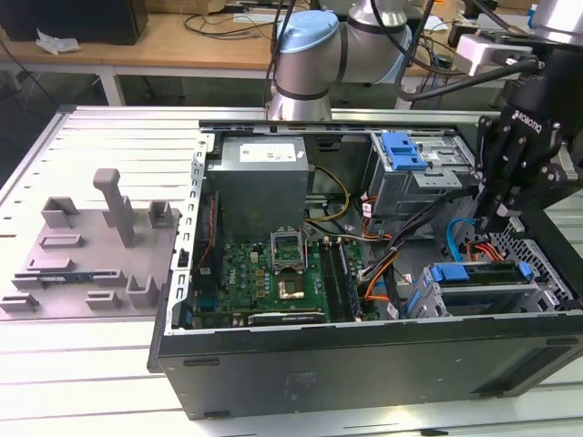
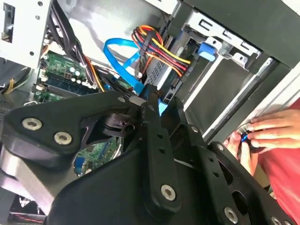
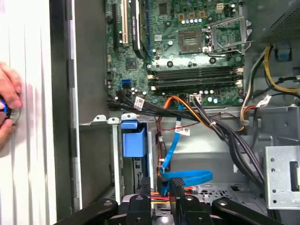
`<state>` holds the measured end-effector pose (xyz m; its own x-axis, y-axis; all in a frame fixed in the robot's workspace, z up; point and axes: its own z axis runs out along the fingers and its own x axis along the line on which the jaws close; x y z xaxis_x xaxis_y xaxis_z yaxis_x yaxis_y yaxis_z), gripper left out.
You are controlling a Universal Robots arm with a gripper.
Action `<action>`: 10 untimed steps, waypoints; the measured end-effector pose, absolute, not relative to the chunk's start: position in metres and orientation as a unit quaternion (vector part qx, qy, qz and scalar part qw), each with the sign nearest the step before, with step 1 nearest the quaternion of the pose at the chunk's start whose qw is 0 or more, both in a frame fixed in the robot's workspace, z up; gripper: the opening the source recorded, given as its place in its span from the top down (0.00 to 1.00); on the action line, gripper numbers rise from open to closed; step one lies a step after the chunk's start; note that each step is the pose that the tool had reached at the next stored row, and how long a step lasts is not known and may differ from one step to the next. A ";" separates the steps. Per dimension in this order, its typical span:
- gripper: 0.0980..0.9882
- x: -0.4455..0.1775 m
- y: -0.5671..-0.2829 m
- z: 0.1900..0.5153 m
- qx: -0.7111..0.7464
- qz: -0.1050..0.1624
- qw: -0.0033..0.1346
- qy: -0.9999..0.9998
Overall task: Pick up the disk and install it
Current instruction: 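Insert the second disk wire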
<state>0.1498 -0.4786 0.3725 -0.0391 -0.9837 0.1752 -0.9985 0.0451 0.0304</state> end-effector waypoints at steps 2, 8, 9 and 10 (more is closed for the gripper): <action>0.77 0.150 -0.478 0.371 0.689 0.051 0.075 -0.719; 0.77 0.149 -0.462 0.367 0.689 0.064 0.080 -0.717; 0.77 0.149 -0.460 0.367 0.690 0.069 0.081 -0.716; 0.77 0.149 -0.459 0.367 0.690 0.072 0.082 -0.716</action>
